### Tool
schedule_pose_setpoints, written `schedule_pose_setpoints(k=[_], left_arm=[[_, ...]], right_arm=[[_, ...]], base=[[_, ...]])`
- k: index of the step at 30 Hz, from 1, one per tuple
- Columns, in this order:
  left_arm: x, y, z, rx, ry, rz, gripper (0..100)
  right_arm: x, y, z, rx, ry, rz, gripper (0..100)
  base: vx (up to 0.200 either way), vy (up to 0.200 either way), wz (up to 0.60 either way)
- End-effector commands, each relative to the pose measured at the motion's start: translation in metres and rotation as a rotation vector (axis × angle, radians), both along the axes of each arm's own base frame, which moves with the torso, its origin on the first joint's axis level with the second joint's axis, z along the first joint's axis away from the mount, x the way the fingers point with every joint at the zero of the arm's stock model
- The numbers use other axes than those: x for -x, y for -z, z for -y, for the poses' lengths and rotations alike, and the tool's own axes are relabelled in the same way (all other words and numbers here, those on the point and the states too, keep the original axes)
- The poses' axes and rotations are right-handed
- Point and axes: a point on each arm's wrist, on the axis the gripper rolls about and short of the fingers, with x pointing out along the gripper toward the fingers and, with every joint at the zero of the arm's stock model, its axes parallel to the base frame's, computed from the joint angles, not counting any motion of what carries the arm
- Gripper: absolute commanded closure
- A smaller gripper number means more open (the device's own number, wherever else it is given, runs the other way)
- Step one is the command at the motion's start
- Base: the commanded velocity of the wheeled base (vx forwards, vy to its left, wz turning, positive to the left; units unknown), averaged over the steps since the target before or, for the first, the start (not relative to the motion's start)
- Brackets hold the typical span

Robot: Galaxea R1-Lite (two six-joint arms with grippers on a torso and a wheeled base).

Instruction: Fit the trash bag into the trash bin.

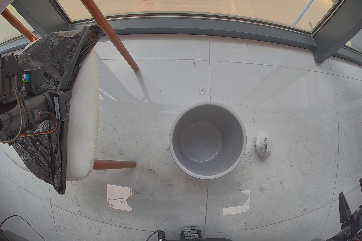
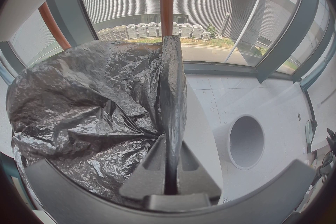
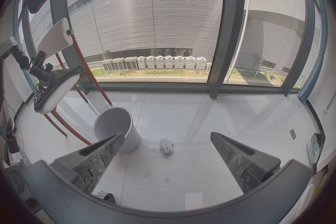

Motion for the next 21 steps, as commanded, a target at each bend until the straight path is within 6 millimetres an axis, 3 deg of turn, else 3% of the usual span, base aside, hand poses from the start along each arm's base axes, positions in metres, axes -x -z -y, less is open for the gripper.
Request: schedule_pose_setpoints(k=[1,10,21], left_arm=[[0.031,-0.014,-0.014,0.061,-0.045,0.087,100],[0.057,-0.008,-0.051,0.214,-0.042,0.090,100],[0.074,-0.011,-0.050,0.285,0.306,0.099,100]], right_arm=[[0.000,0.005,0.000,0.000,0.000,-0.006,0],[0.000,0.005,0.000,0.000,0.000,-0.006,0],[0.000,0.005,0.000,0.002,-0.002,-0.006,0]], base=[[0.000,0.000,0.00],[0.000,0.000,0.00],[0.000,0.000,0.00]])
